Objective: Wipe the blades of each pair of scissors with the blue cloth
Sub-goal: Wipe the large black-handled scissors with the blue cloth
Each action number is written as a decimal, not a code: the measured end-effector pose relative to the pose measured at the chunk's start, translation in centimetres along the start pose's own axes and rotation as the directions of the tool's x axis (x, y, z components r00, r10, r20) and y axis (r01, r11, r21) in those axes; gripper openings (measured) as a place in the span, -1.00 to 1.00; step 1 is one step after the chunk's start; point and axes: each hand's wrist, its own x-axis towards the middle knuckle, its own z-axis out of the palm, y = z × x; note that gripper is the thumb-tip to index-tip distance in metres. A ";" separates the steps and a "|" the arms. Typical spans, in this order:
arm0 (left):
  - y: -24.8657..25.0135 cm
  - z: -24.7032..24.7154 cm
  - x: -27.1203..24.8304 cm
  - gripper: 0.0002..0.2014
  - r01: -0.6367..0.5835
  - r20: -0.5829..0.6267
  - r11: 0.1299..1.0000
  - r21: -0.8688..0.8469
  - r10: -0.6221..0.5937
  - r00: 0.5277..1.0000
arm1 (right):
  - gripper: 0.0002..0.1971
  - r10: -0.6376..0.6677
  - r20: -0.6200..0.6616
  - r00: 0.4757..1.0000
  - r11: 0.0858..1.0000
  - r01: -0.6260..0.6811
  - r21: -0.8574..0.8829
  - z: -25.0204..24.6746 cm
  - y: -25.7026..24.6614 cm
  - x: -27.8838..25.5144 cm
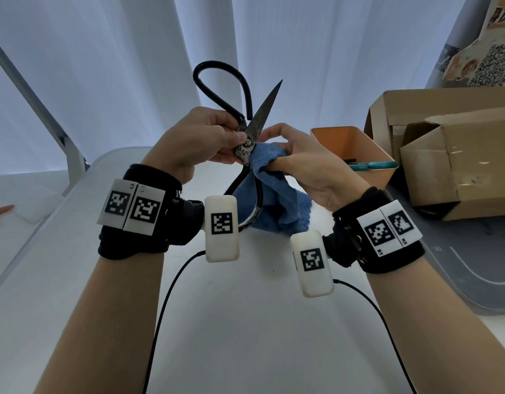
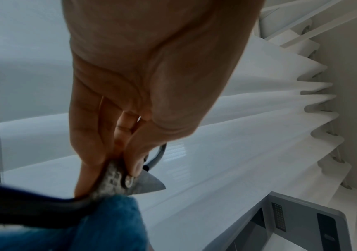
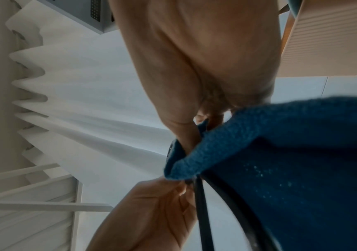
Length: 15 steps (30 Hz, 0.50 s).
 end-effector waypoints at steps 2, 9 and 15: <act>0.0 0.1 0.0 -0.94 -0.004 -0.001 1.000 0.003 0.004 1.000 | -0.67 -0.007 -0.038 0.999 1.000 0.007 0.009 0.4 0.1 0.1; 0.0 -0.3 -0.1 -0.95 0.007 -0.021 1.000 -0.007 -0.008 1.000 | -0.59 -0.004 0.013 1.000 1.000 0.004 0.001 0.0 0.1 0.1; 0.0 -0.3 -0.1 -0.95 0.011 -0.013 1.000 -0.013 -0.011 1.000 | -0.68 -0.009 -0.029 1.000 0.999 0.010 0.038 0.4 0.2 0.3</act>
